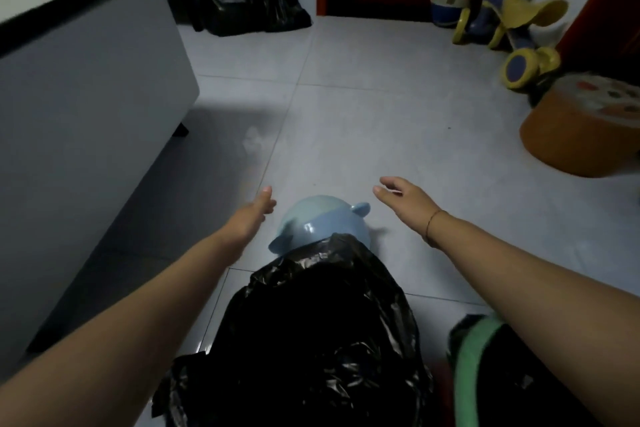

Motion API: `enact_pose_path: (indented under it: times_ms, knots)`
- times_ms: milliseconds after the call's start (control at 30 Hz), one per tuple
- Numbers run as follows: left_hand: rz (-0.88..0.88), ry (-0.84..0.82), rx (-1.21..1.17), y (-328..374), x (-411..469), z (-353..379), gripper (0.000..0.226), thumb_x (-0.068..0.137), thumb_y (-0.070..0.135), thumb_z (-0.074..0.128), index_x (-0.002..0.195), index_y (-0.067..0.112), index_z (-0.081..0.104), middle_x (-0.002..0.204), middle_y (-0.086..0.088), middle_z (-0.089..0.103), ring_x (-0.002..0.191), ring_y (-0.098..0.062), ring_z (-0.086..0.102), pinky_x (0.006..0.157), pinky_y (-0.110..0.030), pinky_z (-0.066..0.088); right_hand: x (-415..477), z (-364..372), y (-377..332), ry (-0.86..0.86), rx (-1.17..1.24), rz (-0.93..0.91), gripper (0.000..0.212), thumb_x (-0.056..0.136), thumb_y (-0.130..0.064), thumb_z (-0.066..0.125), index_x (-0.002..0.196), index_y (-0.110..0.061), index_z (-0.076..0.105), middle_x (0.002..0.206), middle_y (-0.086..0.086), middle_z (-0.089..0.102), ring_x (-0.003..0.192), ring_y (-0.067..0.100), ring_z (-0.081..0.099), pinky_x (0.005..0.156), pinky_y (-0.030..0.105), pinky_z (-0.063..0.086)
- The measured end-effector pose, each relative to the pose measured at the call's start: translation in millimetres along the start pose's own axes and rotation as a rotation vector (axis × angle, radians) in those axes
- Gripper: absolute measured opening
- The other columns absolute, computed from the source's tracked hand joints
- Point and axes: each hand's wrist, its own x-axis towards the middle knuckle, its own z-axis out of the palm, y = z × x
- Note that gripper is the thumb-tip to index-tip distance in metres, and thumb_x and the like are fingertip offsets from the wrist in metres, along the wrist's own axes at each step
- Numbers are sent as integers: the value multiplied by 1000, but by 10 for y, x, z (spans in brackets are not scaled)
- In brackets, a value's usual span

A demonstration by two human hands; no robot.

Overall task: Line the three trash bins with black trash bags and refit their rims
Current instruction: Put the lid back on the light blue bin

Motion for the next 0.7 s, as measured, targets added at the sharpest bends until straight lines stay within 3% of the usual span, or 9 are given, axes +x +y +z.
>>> enact_pose_path:
  times_ms: [133, 200, 333, 400, 533, 633, 700]
  knots:
    - [-78, 16, -21, -352, 164, 65, 69, 97, 59, 16, 131, 11, 53, 129, -4, 55, 103, -26, 55, 83, -36, 43, 331, 197, 190, -45, -2, 50, 52, 94, -44, 48, 139, -20, 43, 147, 3, 43, 133, 22, 41, 112, 42, 32]
    - [-100, 4, -53, -461, 223, 87, 70, 96, 60, 14, 129, 12, 53, 123, -3, 56, 98, -26, 57, 80, -35, 44, 435, 267, 246, -59, 6, 77, 52, 94, -45, 46, 140, -19, 43, 144, 4, 45, 130, 24, 44, 110, 44, 36]
    - [-114, -25, -184, -527, 292, 129, 72, 95, 62, 16, 123, 9, 56, 111, -9, 61, 91, -26, 59, 76, -33, 46, 526, 367, 235, -109, 46, 128, 44, 98, -40, 41, 136, -18, 44, 127, 5, 50, 106, 20, 53, 88, 34, 46]
    - [-121, -21, -227, -532, 318, 153, 71, 96, 61, 18, 119, 7, 57, 104, -12, 61, 91, -26, 59, 79, -34, 48, 544, 404, 237, -128, 59, 148, 43, 98, -40, 39, 134, -17, 46, 120, 4, 52, 101, 19, 54, 87, 34, 45]
    - [-114, 9, -253, -533, 300, 190, 67, 96, 59, 24, 113, 5, 61, 94, -10, 63, 88, -24, 61, 90, -38, 50, 525, 441, 276, -114, 16, 129, 42, 98, -41, 39, 126, -13, 52, 109, 3, 57, 99, 19, 55, 98, 37, 42]
    - [-102, 8, -231, -514, 249, 171, 63, 96, 58, 30, 108, 6, 63, 97, -10, 65, 91, -25, 62, 94, -40, 49, 436, 391, 264, -128, -4, 133, 38, 97, -42, 40, 118, -14, 55, 97, -2, 61, 95, 19, 58, 95, 35, 43]
    - [-82, 18, -252, -453, 194, 139, 54, 96, 52, 39, 103, 5, 64, 96, -11, 65, 88, -24, 61, 96, -40, 49, 355, 302, 220, -142, 3, 138, 35, 97, -44, 40, 111, -16, 55, 101, 0, 64, 98, 20, 61, 100, 38, 44]
